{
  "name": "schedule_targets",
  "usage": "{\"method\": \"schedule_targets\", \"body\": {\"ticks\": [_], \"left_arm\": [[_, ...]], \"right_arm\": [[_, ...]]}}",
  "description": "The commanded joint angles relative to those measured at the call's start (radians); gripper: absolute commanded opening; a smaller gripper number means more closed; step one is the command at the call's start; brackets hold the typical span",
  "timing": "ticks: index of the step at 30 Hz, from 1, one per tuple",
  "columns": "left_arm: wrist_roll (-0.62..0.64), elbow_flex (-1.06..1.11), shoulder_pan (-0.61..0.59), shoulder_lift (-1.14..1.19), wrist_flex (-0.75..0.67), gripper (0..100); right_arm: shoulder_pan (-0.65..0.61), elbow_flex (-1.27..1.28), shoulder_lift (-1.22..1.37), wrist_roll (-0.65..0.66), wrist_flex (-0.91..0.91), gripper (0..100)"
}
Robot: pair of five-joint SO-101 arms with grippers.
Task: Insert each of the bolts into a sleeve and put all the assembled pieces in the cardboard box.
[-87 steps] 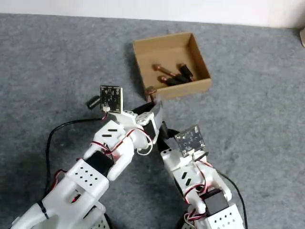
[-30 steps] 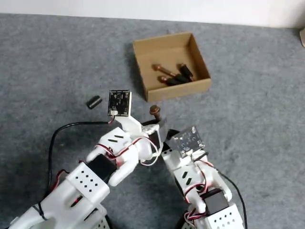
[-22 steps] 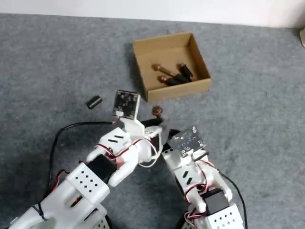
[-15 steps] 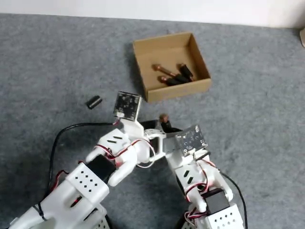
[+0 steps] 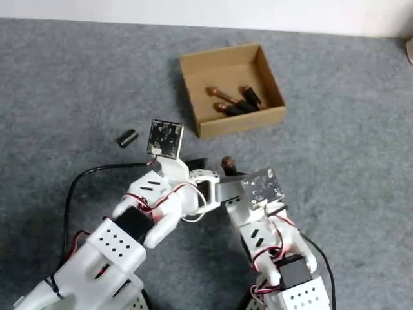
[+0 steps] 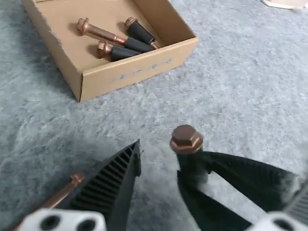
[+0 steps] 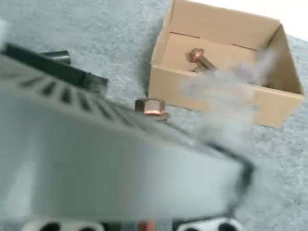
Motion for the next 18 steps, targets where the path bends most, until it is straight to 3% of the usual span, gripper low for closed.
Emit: {"method": "schedule_targets", "body": {"ticks": [1, 6, 12, 15, 18], "left_arm": [[0.006, -0.010, -0.045, -0.010, -0.005, 48], [0.000, -0.010, -0.056, -0.010, -0.003, 40], [0.002, -0.054, -0.231, -0.010, -0.021, 0], [0.003, -0.064, -0.315, -0.004, -0.026, 5], [0.003, -0.065, -0.367, -0.001, -0.026, 0]], "right_arm": [[0.016, -0.051, -0.007, -0.011, -0.039, 0.5], [0.016, -0.050, -0.007, -0.011, -0.039, 0.5], [0.016, -0.045, -0.007, -0.008, -0.041, 0.5], [0.021, -0.045, -0.007, -0.008, -0.041, 0.5], [0.022, -0.047, -0.007, -0.008, -0.041, 0.5]]}}
